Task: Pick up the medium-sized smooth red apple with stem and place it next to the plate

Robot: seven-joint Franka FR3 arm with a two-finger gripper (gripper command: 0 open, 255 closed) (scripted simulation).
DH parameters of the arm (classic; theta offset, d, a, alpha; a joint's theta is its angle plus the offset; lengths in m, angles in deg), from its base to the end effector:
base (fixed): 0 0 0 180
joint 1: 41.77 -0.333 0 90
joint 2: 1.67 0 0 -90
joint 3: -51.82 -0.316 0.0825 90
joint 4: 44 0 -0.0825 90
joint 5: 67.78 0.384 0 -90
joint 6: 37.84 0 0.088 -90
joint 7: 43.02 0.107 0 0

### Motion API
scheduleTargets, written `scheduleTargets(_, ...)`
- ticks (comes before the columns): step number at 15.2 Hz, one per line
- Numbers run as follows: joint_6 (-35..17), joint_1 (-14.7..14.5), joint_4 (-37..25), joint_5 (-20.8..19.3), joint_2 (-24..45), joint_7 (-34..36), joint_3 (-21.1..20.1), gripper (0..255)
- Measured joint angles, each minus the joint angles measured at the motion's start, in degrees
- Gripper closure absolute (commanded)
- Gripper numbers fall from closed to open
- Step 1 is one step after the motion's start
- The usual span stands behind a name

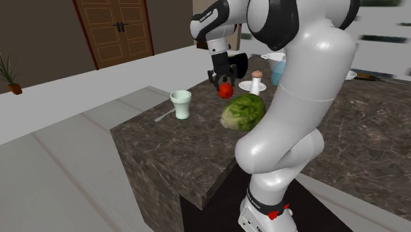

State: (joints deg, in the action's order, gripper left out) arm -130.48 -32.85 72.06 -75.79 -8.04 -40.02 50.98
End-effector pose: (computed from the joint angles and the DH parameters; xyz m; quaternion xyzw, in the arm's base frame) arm 0.4825 -0.0828 0.4774 0.9832 -0.0819 -0.1508 0.0627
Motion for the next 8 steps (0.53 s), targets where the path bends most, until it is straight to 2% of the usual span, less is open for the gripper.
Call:
scheduleTargets(4,0.1,1.9,-6.6,-1.2,6.0,-3.7,2.0,255)
scheduleTargets(8,1.2,3.8,-16.3,-1.9,13.9,-7.6,3.9,255)
